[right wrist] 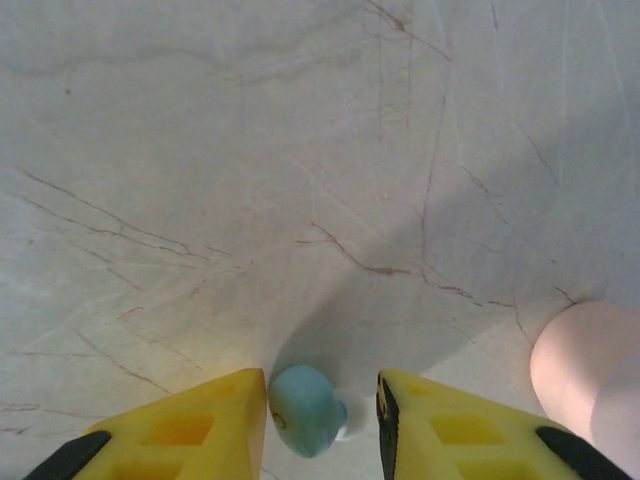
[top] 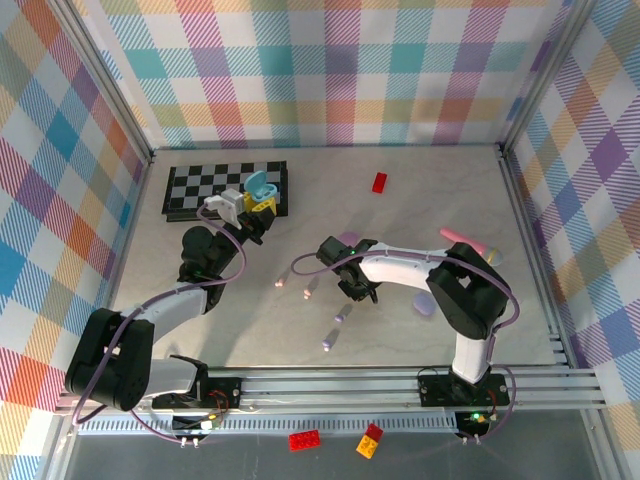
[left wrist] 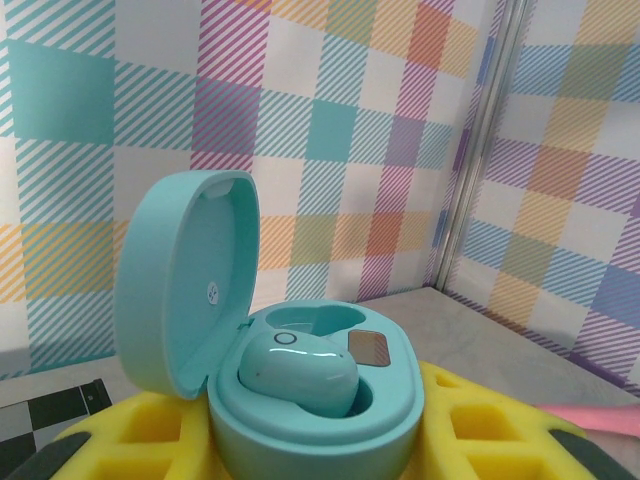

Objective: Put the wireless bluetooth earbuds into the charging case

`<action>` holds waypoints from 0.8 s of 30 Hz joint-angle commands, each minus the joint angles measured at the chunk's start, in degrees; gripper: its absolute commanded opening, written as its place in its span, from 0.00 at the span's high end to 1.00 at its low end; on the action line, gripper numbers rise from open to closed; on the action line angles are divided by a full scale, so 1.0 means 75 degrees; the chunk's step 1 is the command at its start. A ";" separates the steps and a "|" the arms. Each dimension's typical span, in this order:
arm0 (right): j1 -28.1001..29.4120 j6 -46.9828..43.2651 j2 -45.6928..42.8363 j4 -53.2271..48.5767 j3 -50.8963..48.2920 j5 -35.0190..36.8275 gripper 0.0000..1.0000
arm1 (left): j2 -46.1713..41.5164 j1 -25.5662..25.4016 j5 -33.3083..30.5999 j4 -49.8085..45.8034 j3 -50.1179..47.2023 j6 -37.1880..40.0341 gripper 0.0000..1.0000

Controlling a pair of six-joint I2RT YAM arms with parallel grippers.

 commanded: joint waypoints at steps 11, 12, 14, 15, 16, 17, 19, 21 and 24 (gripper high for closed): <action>0.0037 -0.0081 0.0339 -0.0274 0.0226 0.0203 0.77 | -0.0197 0.0113 0.0332 0.0039 0.0004 0.0083 0.68; 0.0040 -0.0081 0.0329 -0.0294 0.0226 0.0204 0.77 | -0.0195 0.0114 0.0342 0.0033 0.0021 0.0083 0.68; 0.0037 -0.0044 0.0271 -0.0305 0.0203 0.0196 0.79 | -0.0198 0.0108 0.0400 -0.0004 0.0034 0.0101 0.68; 0.0037 -0.0026 0.0193 -0.0245 0.0171 0.0173 0.79 | -0.0198 0.0108 0.0450 -0.0072 0.0065 0.0135 0.68; 0.0037 -0.0017 0.0080 -0.0182 0.0122 0.0105 0.79 | -0.0198 0.0107 0.0559 -0.0199 0.0113 0.0169 0.68; 0.0025 -0.0004 -0.0035 -0.0132 0.0082 0.0024 0.78 | -0.0198 0.0107 0.0693 -0.0352 0.0180 0.0236 0.68; -0.0029 0.0064 -0.0384 0.0022 -0.0014 -0.0238 0.78 | -0.0198 0.0073 0.0985 -0.0680 0.0301 0.0398 0.68; -0.0140 0.0097 -0.0837 0.0258 -0.0161 -0.0678 0.78 | -0.0198 0.0010 0.1171 -0.0740 0.0320 0.0487 0.68; -0.0373 0.0238 -0.1617 0.0627 -0.0365 -0.1313 0.79 | -0.0210 -0.0119 0.1249 -0.0849 0.0367 0.0549 0.68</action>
